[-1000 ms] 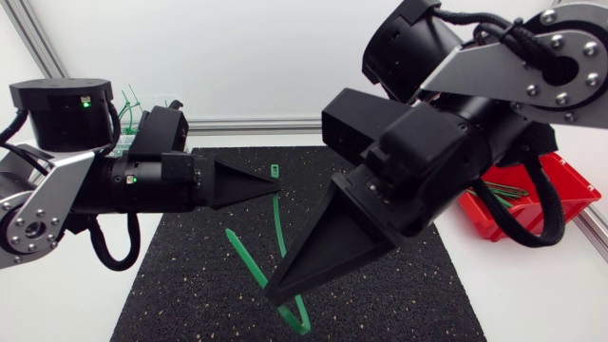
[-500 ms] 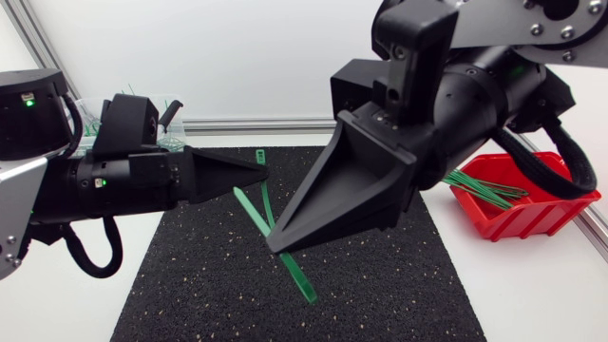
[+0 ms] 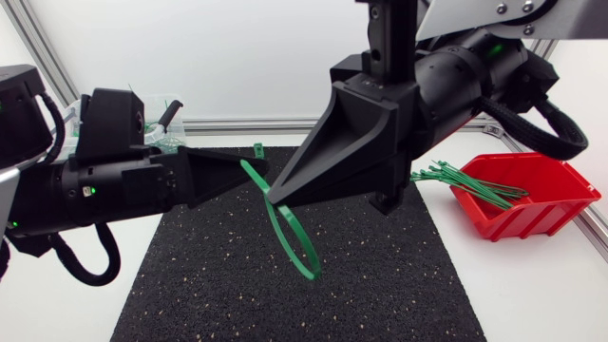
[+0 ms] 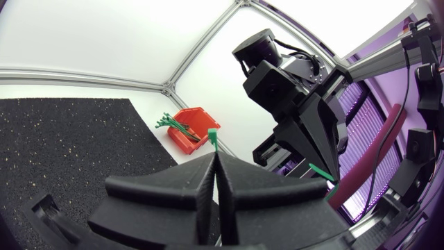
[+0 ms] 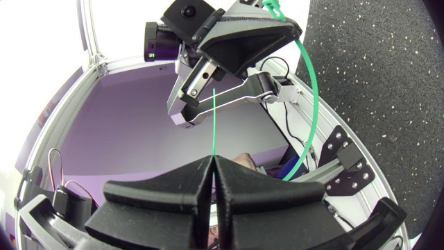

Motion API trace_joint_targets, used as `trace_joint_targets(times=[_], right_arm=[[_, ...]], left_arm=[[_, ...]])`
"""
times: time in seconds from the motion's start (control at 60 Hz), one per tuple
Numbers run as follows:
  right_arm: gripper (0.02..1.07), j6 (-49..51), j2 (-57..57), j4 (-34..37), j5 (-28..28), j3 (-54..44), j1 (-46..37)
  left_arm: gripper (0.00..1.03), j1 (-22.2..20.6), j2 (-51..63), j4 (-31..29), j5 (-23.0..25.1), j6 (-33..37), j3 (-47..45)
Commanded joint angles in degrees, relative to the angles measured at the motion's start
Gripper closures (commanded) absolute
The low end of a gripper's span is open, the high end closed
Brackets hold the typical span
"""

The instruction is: Take a green cable tie from the red box, thread the tail through the head to close it, then place it in the transparent bin on the left.

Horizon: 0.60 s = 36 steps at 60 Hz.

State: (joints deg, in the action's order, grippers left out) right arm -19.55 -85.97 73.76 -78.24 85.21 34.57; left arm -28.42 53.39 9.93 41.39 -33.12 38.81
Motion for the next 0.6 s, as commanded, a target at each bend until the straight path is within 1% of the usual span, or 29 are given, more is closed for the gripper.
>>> trace_joint_targets(times=[0.0,0.15,0.2,0.367,0.5,0.583], right_arm=[[1.01,-1.89,-1.48,1.39,-0.60,1.19,-1.08],[1.01,-2.51,-1.74,1.74,-0.60,1.80,-1.61],[1.01,-2.69,-1.74,1.74,-0.60,1.80,-1.52],[1.02,-3.21,-1.74,1.74,-0.60,1.80,-1.52],[1.01,-4.97,-0.77,1.57,-0.78,1.89,-1.52],[1.01,-5.32,-0.16,2.62,-0.60,3.30,-1.70]], left_arm=[[1.00,-0.93,-1.62,0.09,-1.22,1.22,-1.72],[1.00,-2.25,-2.85,-0.44,-3.42,2.10,-1.81],[1.00,-3.92,-3.55,-0.53,-6.05,2.98,-1.81],[1.00,-8.40,-5.13,-1.23,-11.77,5.79,-1.63],[1.00,-9.02,-5.57,-1.50,-12.82,6.14,-1.72],[1.00,-9.02,-5.66,-1.58,-12.82,6.14,-1.54]])
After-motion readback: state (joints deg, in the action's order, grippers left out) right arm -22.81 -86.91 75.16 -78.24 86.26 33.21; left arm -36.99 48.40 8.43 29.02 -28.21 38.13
